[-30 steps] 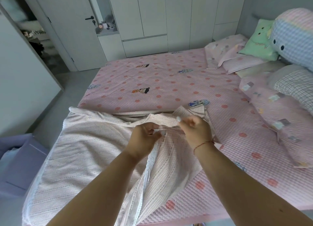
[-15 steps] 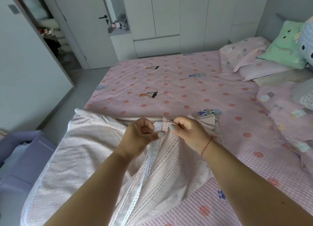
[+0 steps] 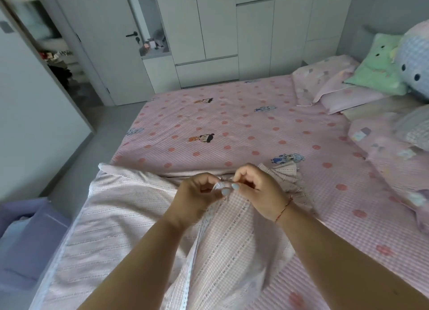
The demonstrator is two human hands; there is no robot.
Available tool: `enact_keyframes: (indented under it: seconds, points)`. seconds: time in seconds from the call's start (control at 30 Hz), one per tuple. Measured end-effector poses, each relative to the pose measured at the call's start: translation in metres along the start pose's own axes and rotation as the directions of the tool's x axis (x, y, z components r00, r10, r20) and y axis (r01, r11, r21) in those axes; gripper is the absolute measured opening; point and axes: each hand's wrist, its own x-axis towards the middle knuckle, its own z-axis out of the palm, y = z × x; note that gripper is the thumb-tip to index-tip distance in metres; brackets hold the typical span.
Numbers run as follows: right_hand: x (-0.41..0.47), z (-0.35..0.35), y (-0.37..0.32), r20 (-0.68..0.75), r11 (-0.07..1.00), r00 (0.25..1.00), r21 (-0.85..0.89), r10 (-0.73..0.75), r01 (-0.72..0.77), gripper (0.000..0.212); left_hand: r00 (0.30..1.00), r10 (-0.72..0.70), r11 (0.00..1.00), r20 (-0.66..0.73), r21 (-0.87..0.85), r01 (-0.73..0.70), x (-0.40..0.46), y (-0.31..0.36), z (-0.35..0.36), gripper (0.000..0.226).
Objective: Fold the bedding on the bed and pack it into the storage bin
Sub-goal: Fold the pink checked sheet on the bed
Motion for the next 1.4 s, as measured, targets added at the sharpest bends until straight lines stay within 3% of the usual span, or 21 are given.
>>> enact_keyframes:
  seconds: [0.13, 0.2, 0.3, 0.47, 0.63, 0.7, 0.8, 0.87, 0.93, 1.03, 1.1, 1.23, 1.33, 1.4]
  points:
    - [-0.003, 0.005, -0.008, 0.023, 0.999, 0.999, -0.04, 0.034, -0.033, 0.017, 0.996, -0.049, 0.999, 0.078, 0.013, 0.048, 0.001, 0.004, -0.012, 0.053]
    - [-0.003, 0.008, -0.012, 0.057, 0.999, 0.997, -0.032, 0.044, -0.042, 0.011, 0.997, -0.024, 1.0, 0.07, 0.017, 0.023, 0.002, 0.012, -0.018, 0.039]
    - [0.001, 0.01, -0.02, 0.031, 0.995, 0.999, -0.095, 0.038, -0.035, 0.021, 0.999, 0.01, 1.0, 0.054, 0.016, -0.011, 0.005, 0.027, -0.027, 0.015]
    - [0.01, 0.003, -0.044, -0.048, 0.999, 0.998, -0.023, -0.036, 0.034, 0.019, 0.994, 0.043, 0.999, 0.103, 0.003, -0.043, 0.0, 0.042, -0.034, 0.017]
    - [0.017, 0.006, -0.063, 0.019, 0.997, 0.998, -0.037, -0.06, 0.061, 0.016, 0.985, 0.167, 0.986, 0.048, -0.016, -0.166, 0.0, 0.078, -0.045, 0.015]
    - [0.023, 0.009, -0.063, 0.101, 0.996, 0.994, -0.086, -0.027, 0.035, 0.005, 0.976, 0.213, 0.977, 0.046, -0.024, -0.212, 0.001, 0.092, -0.052, 0.017]
    - [0.034, 0.009, -0.054, 0.164, 0.968, 0.983, -0.247, 0.076, -0.034, 0.013, 0.972, 0.23, 0.971, 0.055, 0.052, -0.232, 0.001, 0.101, -0.066, 0.024]
    - [0.038, 0.0, -0.045, 0.154, 0.951, 0.983, -0.305, 0.101, -0.05, 0.033, 0.975, 0.222, 0.974, -0.005, 0.047, -0.222, 0.001, 0.099, -0.077, 0.021]
    - [0.04, -0.007, -0.038, 0.166, 0.941, 0.976, -0.328, 0.138, -0.077, 0.048, 0.981, 0.179, 0.981, -0.074, -0.069, -0.184, 0.001, 0.096, -0.089, 0.019]
    - [0.039, 0.0, -0.024, 0.225, 0.911, 0.954, -0.402, 0.197, -0.093, 0.033, 0.988, 0.097, 0.99, -0.117, -0.091, -0.108, 0.002, 0.088, -0.102, 0.035]
    - [0.04, 0.011, -0.007, 0.211, 0.916, 0.948, -0.373, 0.239, -0.148, 0.021, 0.991, 0.055, 0.997, -0.119, -0.044, -0.061, 0.0, 0.085, -0.107, 0.038]
    - [0.039, 0.019, 0.023, 0.24, 0.869, 0.91, -0.451, 0.338, -0.204, 0.039, 0.988, 0.085, 0.996, -0.128, -0.009, -0.087, -0.005, 0.091, -0.12, 0.014]
    - [0.046, 0.014, 0.02, 0.175, 0.866, 0.932, -0.453, 0.318, -0.211, 0.022, 0.974, 0.151, 0.986, -0.171, -0.044, -0.16, -0.001, 0.107, -0.141, 0.035]
    - [0.053, 0.008, 0.011, 0.069, 0.919, 0.954, -0.299, 0.291, -0.259, 0.034, 0.965, 0.172, 0.981, -0.196, -0.058, -0.187, 0.002, 0.116, -0.151, 0.043]
